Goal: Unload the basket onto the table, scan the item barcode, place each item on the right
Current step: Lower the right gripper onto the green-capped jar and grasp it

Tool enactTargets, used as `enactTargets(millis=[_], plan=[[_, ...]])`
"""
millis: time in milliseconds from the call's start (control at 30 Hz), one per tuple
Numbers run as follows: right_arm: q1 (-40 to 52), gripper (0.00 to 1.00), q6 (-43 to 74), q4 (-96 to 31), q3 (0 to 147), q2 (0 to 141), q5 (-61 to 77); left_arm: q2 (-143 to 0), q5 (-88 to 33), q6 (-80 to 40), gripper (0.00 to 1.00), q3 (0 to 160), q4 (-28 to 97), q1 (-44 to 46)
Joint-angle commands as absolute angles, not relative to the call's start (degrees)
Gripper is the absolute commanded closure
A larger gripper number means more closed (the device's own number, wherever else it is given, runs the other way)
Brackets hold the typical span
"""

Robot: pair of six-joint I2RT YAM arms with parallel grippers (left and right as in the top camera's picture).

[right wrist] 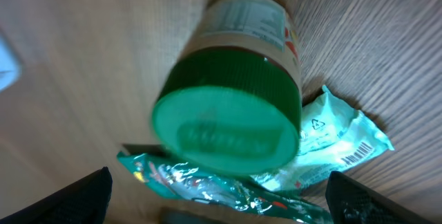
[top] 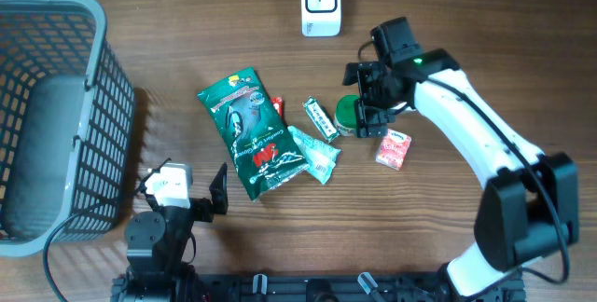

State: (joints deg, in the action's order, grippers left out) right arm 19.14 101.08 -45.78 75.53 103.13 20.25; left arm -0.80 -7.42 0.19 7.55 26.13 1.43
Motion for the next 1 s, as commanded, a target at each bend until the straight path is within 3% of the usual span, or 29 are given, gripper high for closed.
enactTargets(millis=[0,200,267,400,500,600,767,867,967], plan=[[19.2,0.0,103.9,-43.7,76.1,108.1,24.0,-0.7,-8.3,1.1,0.0,7.7,26.5,1.5],[19.2,0.02,101.4,-43.0,76.1,111.4,16.6,-0.7,-8.3,1.1,0.0,7.7,26.5,1.5],[19.2,0.13,97.9,-43.2,76.1,111.4,14.4,-0.7,-8.3,1.1,0.0,7.7,26.5,1.5],[19.2,0.24,89.1,-43.3,76.1,111.4,11.0,-0.7,-8.3,1.1,0.0,7.7,26.5,1.5],[19.1,0.37,76.2,-43.5,76.1,111.4,9.4,-0.7,-8.3,1.1,0.0,7.7,26.5,1.5],[19.0,0.36,62.2,-43.5,76.2,111.1,9.5,-0.7,-8.3,1.1,0.0,7.7,26.5,1.5],[19.0,0.31,28.4,-45.5,78.7,110.9,13.5,-0.7,-8.3,1.1,0.0,7.7,26.5,1.5],[19.0,0.31,20.8,-49.6,79.9,110.9,13.3,-0.7,-8.3,1.1,0.0,7.7,26.5,1.5],[19.0,0.31,20.6,-51.5,81.8,110.9,13.3,-0.7,-8.3,1.1,0.0,7.7,26.5,1.5]])
